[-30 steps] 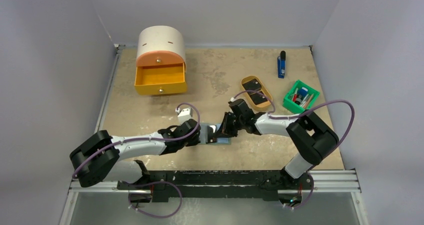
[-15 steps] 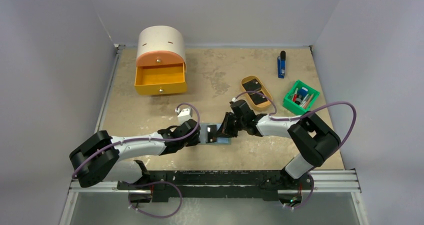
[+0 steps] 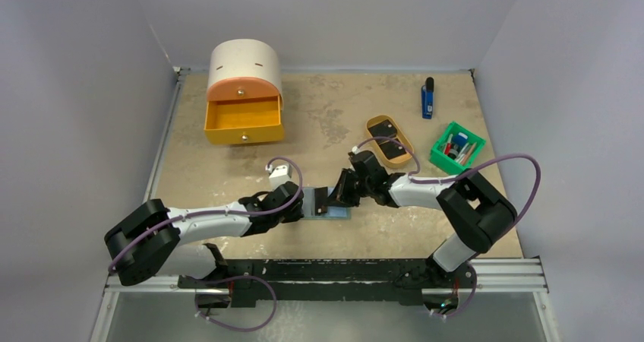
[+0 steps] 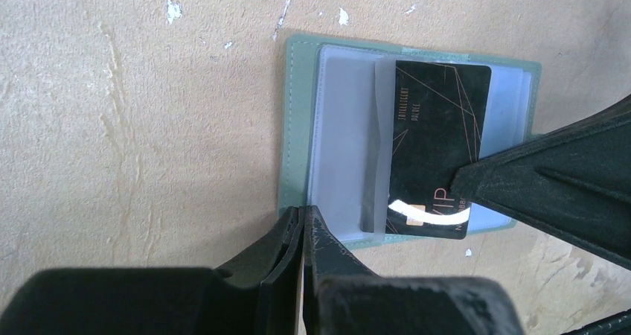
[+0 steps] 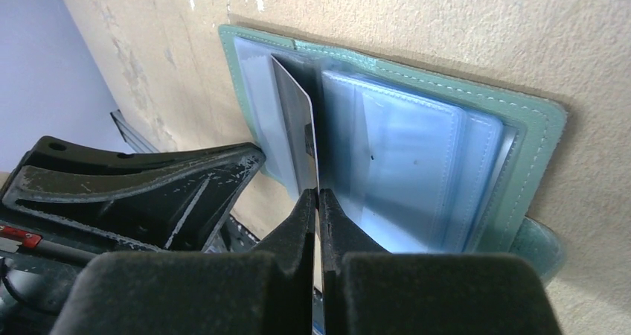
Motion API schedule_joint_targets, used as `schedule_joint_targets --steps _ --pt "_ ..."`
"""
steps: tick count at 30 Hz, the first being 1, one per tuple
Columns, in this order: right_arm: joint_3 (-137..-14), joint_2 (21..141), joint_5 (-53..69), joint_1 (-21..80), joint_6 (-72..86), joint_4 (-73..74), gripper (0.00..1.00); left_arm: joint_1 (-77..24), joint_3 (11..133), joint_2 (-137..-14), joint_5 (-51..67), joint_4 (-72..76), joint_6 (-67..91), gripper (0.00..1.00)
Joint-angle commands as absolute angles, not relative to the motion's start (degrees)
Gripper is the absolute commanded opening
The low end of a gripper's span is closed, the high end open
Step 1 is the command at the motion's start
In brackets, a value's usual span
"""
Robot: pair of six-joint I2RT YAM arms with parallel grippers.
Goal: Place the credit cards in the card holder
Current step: Insert the credit card into the card holder.
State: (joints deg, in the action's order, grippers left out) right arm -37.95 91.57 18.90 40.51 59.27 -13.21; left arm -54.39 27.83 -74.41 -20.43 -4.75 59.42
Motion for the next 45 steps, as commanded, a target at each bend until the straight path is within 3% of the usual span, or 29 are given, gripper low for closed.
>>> schedule_joint_targets --steps 1,24,30,40,45 --pt "-38.69 92.67 17.23 40.87 58.42 -14.69 0.0 -54.18 26.8 -73.74 -21.18 -6.15 59.59 0.03" --pt "-43.69 98.43 22.46 42.92 55.03 -14.44 0.0 -54.22 27.04 -73.48 -21.27 -6.11 59.4 0.03" --pt "-45.32 99.31 23.72 43.32 54.05 -13.74 0.0 -54.14 27.5 -72.76 -21.42 -6.56 58.87 0.07" --pt "-45.07 97.93 22.9 43.33 53.92 -12.41 0.26 -54.06 28.8 -70.84 -22.76 -8.75 58.12 0.15" --pt "-45.38 97.65 21.9 43.38 53.96 -11.18 0.34 -53.57 29.76 -68.06 -25.54 -11.27 58.42 0.17"
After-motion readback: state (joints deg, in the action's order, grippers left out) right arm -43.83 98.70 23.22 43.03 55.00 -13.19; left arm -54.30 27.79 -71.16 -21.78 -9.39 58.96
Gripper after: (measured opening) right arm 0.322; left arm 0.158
